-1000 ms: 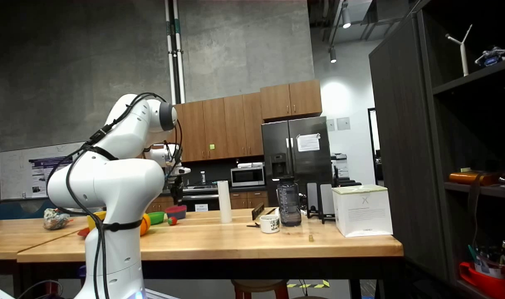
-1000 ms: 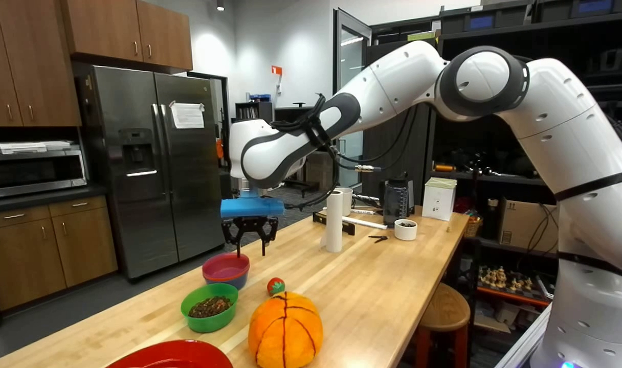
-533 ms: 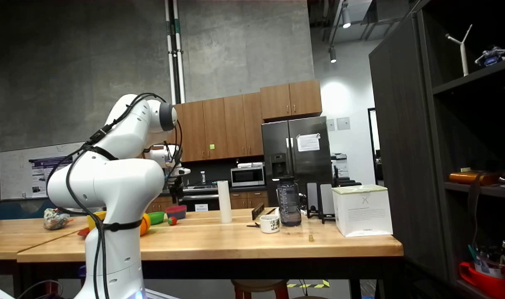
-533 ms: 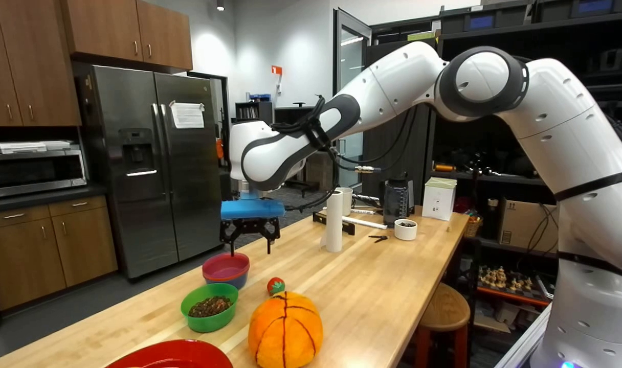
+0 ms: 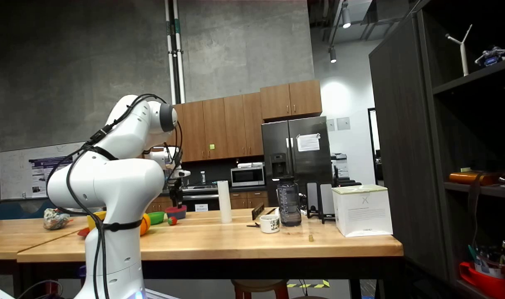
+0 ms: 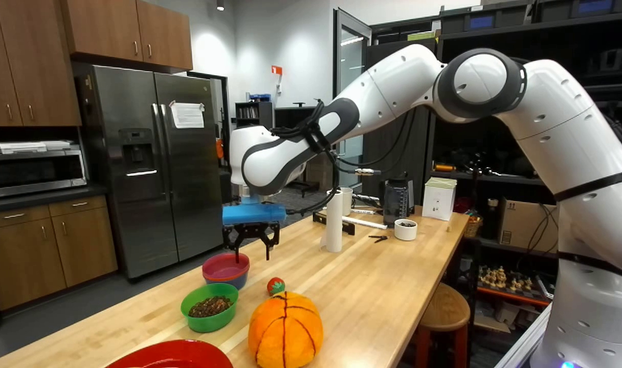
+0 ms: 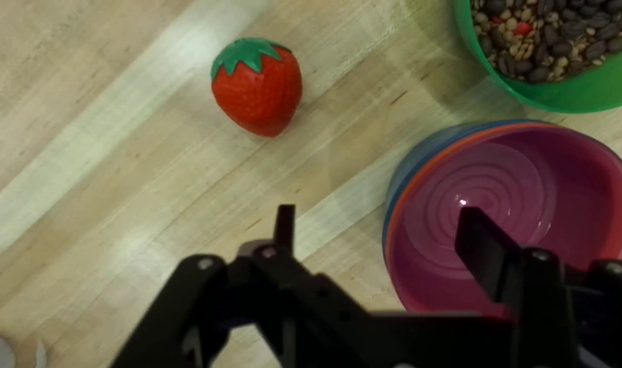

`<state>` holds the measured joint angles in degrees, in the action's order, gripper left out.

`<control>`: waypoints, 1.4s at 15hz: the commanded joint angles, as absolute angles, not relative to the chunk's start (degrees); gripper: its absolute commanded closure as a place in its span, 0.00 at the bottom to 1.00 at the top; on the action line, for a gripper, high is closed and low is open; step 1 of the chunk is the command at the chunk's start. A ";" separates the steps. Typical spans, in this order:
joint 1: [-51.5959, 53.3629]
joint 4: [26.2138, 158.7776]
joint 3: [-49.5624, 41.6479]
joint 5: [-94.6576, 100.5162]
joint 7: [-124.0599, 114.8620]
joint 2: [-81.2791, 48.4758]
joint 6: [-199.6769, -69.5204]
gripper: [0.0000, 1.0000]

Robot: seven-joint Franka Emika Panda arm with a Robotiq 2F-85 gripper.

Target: Remove the pink bowl from the stacked bowls, then put the strawberry in the pink bowl

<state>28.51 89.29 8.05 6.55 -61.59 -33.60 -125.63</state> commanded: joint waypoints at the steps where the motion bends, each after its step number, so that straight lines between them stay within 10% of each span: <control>1: 28.15 89.24 8.35 5.70 -60.08 -33.93 -125.84 0.53; 7: 28.27 89.12 8.26 5.79 -59.82 -34.30 -125.69 0.99; 21: 28.12 90.11 8.09 6.33 -58.93 -30.41 -126.06 0.99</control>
<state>28.65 88.45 8.00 6.61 -60.24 -33.16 -125.89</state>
